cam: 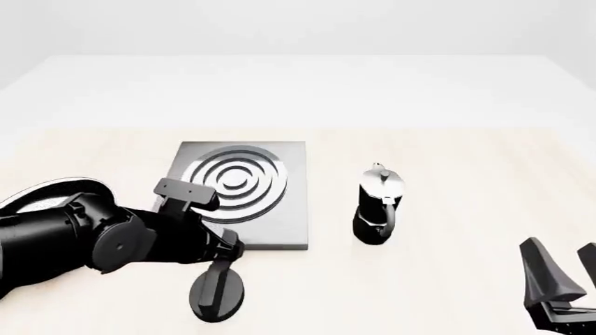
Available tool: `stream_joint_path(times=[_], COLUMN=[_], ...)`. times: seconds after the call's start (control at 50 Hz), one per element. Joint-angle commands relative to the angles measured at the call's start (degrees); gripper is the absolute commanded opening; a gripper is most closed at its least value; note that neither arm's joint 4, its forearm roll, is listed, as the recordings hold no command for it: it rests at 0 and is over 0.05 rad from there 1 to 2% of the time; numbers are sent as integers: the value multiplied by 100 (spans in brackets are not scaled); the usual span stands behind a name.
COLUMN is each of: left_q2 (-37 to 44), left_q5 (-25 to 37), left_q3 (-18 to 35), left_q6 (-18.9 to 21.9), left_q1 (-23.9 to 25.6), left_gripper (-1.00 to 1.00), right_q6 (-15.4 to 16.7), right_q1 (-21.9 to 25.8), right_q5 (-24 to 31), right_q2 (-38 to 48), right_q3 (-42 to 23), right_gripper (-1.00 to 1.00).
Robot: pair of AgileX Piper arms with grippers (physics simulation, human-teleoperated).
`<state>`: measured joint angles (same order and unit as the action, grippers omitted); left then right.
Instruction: Turn on the stove and put the moka pot on it.
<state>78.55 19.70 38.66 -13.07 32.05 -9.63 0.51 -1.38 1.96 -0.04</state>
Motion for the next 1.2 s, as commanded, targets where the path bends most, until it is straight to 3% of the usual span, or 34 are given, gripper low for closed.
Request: stream_joint_path(times=[0.02,0.62,1.2], left_q2=[187,664,774], left_q5=[-199,-531,-619], left_q3=[-80,-109,-250], left_q6=[-123,8,-220], left_q1=[90,-93,84], left_gripper=[100,100,100], right_q6=[-47,-139,-203], right_q1=[-1,-2,14], right_q5=[14,19,-1], right_q2=[-24,-50,-42], right_q3=[0,1,2], right_gripper=[100,100,100])
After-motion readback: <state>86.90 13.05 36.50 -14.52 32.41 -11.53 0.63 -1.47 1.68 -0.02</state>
